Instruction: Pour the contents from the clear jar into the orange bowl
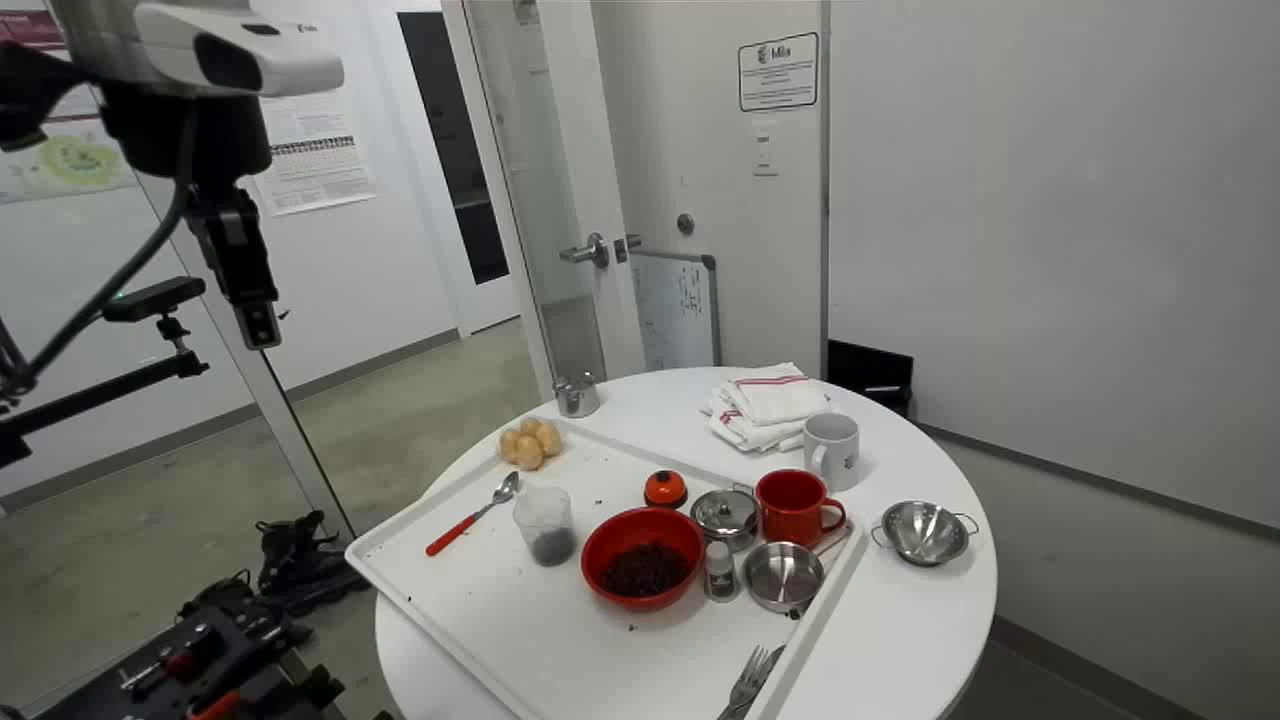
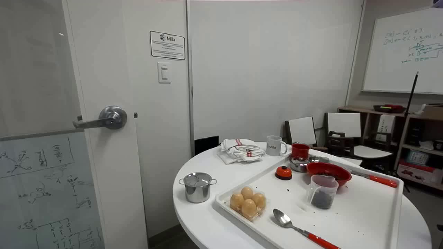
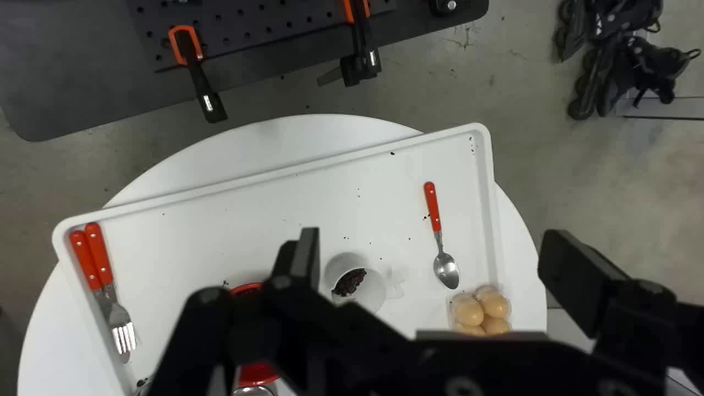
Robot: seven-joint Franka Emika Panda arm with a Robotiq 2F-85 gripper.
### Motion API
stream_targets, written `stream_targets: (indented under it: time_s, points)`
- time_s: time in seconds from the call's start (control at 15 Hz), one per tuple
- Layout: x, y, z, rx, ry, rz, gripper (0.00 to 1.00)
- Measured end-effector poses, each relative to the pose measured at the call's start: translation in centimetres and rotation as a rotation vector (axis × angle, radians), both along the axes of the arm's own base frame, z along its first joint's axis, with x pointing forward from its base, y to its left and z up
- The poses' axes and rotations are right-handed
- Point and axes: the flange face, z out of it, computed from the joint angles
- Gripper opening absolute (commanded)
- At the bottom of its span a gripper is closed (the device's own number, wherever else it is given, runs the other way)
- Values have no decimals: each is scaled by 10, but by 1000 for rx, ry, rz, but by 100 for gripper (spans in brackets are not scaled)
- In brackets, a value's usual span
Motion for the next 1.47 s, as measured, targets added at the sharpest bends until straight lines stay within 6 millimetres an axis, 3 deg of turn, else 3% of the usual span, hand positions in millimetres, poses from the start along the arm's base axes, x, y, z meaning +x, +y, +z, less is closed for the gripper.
stream_targets:
  time_s: [0.4,0.53,0.73,1.13,1.27,1.47]
  points:
    - [0,1,0,-3,1,-4,100]
    - [1,6,3,-39,26,-89,100]
    - [4,37,11,-116,55,-233,100]
    - [16,132,9,-205,68,-537,100]
    - [25,146,1,-217,47,-625,100]
    - [31,147,-5,-219,56,-655,100]
